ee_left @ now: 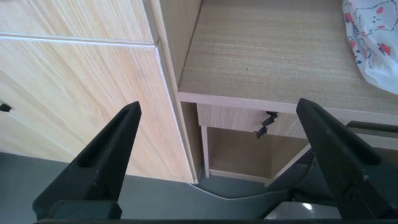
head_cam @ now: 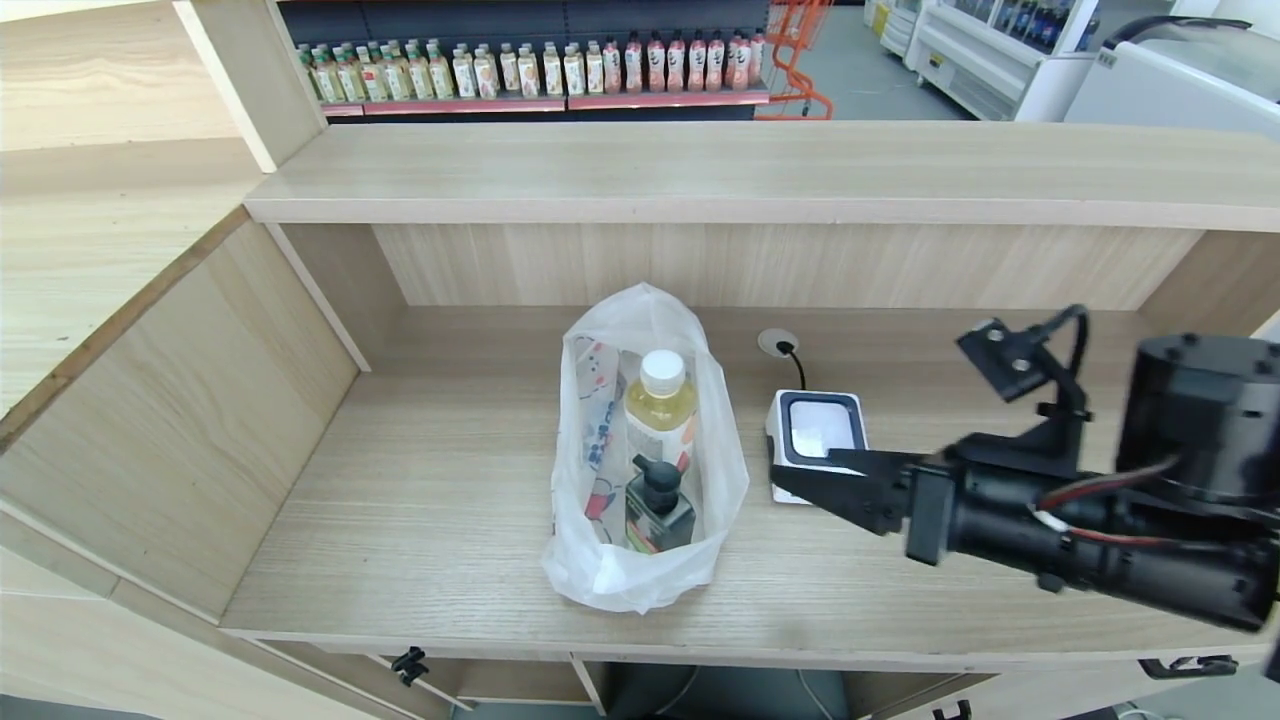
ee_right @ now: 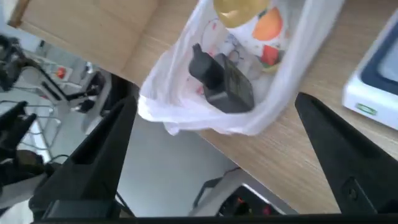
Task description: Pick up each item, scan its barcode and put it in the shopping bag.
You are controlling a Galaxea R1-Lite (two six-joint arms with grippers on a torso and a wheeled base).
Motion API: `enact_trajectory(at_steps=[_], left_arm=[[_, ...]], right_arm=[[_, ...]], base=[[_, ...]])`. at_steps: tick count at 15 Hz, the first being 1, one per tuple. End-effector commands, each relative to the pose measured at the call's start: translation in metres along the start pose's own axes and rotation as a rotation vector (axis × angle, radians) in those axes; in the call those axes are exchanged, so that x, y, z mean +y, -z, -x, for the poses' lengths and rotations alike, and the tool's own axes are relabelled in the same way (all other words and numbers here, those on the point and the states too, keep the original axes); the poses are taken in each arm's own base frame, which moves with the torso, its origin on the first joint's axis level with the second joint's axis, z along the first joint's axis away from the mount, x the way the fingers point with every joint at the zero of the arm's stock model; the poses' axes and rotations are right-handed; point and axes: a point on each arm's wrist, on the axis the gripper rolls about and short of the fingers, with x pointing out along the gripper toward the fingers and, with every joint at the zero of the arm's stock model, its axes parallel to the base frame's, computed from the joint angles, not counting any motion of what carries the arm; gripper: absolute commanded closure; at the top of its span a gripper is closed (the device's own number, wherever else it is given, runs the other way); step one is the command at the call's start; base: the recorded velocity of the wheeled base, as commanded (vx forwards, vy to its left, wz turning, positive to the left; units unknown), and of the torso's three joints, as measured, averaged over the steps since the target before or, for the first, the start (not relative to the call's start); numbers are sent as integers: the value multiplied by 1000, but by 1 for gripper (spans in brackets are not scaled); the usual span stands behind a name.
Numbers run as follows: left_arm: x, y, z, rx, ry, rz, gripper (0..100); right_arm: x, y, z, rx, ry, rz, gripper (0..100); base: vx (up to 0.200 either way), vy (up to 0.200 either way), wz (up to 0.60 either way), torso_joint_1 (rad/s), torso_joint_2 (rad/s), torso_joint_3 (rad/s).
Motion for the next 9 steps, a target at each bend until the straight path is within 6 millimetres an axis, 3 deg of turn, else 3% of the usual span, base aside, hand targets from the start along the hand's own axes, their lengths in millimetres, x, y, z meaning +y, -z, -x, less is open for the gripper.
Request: enact_trajectory(at_steps=[1,2,3,4,6,9], left_arm=[[0,0,0,0,-1,0,0],[0,0,0,0,-1,0,0],[0,0,0,0,-1,0,0],[0,0,0,0,-1,0,0],[0,0,0,0,-1,0,0],[0,0,0,0,-1,0,0]], right_arm=[[3,37,116,-91,333,150,0],[4,49,133,-134,420,151,0],[6,77,164,-201,568,176,0],[10,101,181,-228,621,207,0],[20,135,205,-315,689,230,0],[21,167,213,-254,806,213,0]], base=[[0,0,0,0,0,0],[0,0,0,0,0,0],[0,0,0,0,0,0],[0,0,0,0,0,0],[0,0,0,0,0,0],[0,0,0,0,0,0]])
